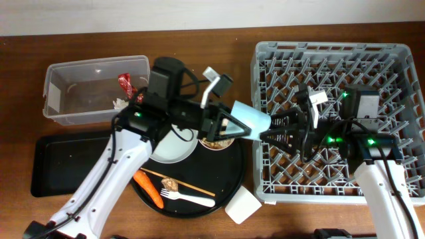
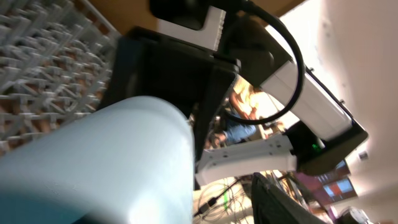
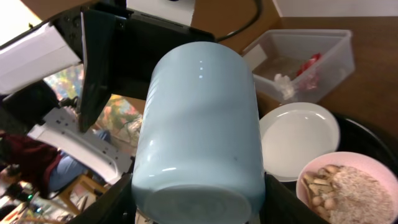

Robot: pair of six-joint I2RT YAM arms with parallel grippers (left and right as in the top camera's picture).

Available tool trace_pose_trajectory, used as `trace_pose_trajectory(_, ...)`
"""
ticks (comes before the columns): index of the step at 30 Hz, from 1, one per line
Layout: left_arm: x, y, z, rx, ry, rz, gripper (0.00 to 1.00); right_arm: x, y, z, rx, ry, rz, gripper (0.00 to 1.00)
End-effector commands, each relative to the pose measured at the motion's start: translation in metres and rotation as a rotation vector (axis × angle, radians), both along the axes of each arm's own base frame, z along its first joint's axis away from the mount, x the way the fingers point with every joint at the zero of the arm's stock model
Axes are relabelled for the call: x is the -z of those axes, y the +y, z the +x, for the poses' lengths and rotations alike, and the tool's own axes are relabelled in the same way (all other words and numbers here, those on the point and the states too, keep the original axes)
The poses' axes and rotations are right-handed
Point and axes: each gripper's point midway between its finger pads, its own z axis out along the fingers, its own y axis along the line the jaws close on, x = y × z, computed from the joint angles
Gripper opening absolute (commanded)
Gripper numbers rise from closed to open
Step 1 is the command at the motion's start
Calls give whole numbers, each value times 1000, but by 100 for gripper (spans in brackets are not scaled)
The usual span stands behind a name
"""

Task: Sort waste into correct bins and load items into the dishwasher rack
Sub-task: 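Pass the light-blue cup from the left gripper to the right gripper, then carry the blue cup with the right gripper to the rack's right edge and release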

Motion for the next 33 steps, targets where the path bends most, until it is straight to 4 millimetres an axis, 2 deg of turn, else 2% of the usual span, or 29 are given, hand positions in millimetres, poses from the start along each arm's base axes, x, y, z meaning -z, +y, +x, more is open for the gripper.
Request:
trace_pose_trajectory(1, 5, 16, 20, -82, -56, 23, 56, 7, -5, 17, 98, 38, -76, 32)
trace_pose_trajectory(3, 18, 28, 30, -145, -58, 76, 56, 15, -10, 25, 156, 52, -124, 32)
trace_pose_trajectory(7, 65, 55, 51, -309, -58, 312, 58, 31, -29, 42, 291, 93, -232, 32)
trace_pose_trajectory(10, 107, 86, 61, -439, -30, 570, 58, 42, -54, 50, 420, 153, -334, 31)
trace_pose_trajectory(12, 125, 104, 63, -496, -19, 704, 58, 46, -77, 54, 520, 194, -423, 31)
trace_pose_trajectory(14, 136, 119, 63, -535, -16, 799, 58, 46, -109, 54, 649, 248, -529, 31)
trace_pose_trajectory(18, 148, 137, 63, -575, -13, 910, 59, 41, -178, 39, 908, 360, -740, 32)
trace_pose_trajectory(20, 152, 145, 63, -594, -13, 959, 62, 38, -211, 31, 1059, 441, -781, 32)
trace_pose_trajectory(24, 157, 155, 60, -608, -8, 1021, 62, 41, -272, 11, 1318, 569, -836, 31)
trace_pose_trajectory(28, 158, 156, 57, -602, 1, 1027, 62, 55, -314, -8, 1481, 712, -883, 31)
trace_pose_trajectory(29, 159, 156, 57, -602, 2, 1028, 62, 63, -329, -17, 1547, 788, -901, 31)
trace_pose_trajectory(33, 159, 156, 57, -601, 2, 1028, 62, 95, -358, -33, 1617, 1001, -917, 32)
